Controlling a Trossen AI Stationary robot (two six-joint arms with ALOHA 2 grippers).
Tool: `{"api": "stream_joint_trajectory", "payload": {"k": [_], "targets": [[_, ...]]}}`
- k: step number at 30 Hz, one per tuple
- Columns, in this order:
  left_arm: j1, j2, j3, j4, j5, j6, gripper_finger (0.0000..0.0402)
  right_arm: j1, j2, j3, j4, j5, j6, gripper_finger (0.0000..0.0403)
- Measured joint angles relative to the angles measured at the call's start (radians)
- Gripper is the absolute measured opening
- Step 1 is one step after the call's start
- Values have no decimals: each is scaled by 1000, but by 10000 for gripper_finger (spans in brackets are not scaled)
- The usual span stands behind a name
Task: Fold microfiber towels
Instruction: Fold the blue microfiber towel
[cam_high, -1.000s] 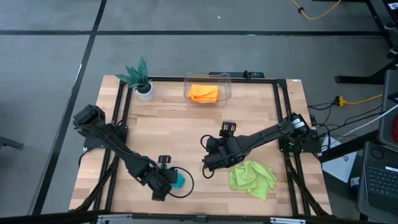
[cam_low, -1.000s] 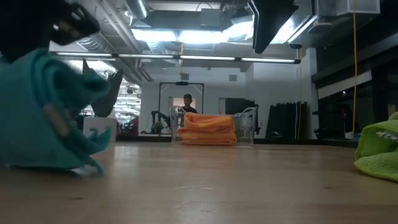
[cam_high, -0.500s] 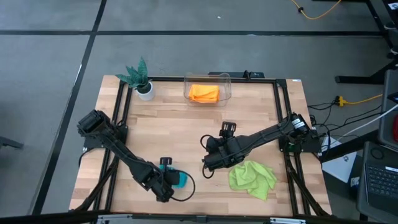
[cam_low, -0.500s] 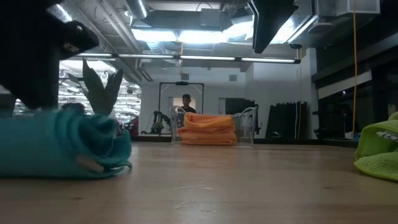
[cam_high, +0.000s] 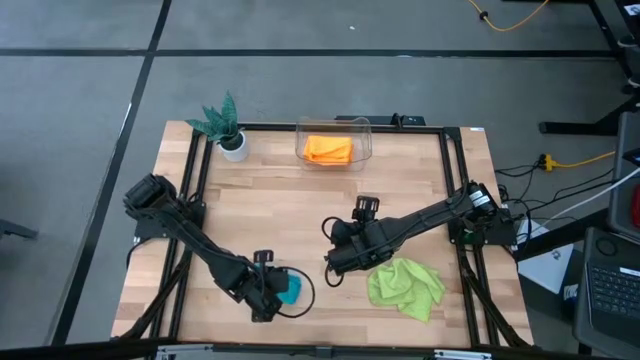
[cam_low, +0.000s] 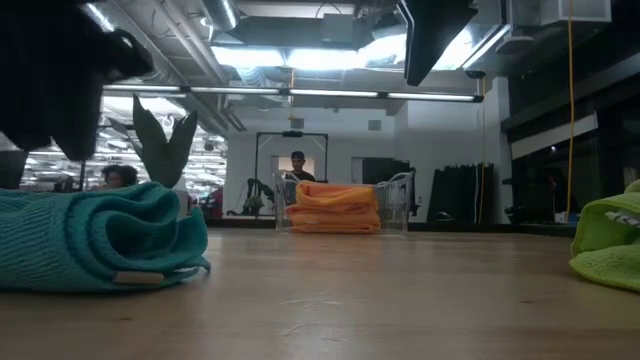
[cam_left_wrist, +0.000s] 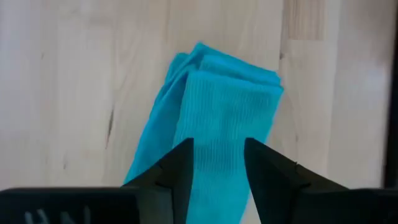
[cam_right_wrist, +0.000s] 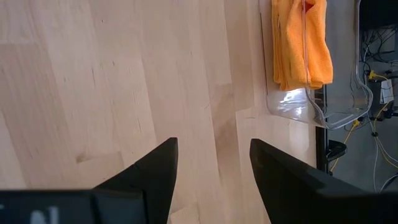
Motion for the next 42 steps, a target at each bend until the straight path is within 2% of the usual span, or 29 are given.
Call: {"api": "stream_joint_trajectory", "payload": {"k": [4, 8, 16, 24, 28, 32, 34, 42], "targets": [[-7, -2, 5, -81, -5, -27, 131, 0, 0, 0, 1, 0, 0, 204], [4, 4, -17, -76, 39, -26, 130, 0, 0, 0, 4, 0, -2, 204], [47, 6, -45, -50, 15, 34, 130, 0, 0, 0, 6, 0, -2, 204], [81, 8, -90, -7, 106, 56, 128, 0, 0, 0, 5, 0, -2, 204], [80, 8, -92, -5, 106, 63, 98, 0, 0, 0, 5, 0, -2, 204], [80, 8, -93, -5, 107, 82, 30, 0, 0, 0, 6, 0, -2, 204], [80, 8, -93, -5, 115, 82, 8, 0, 0, 0, 6, 0, -2, 204], [80, -4, -91, -8, 123, 85, 1, 0, 0, 0, 8, 1, -2, 204]]}}
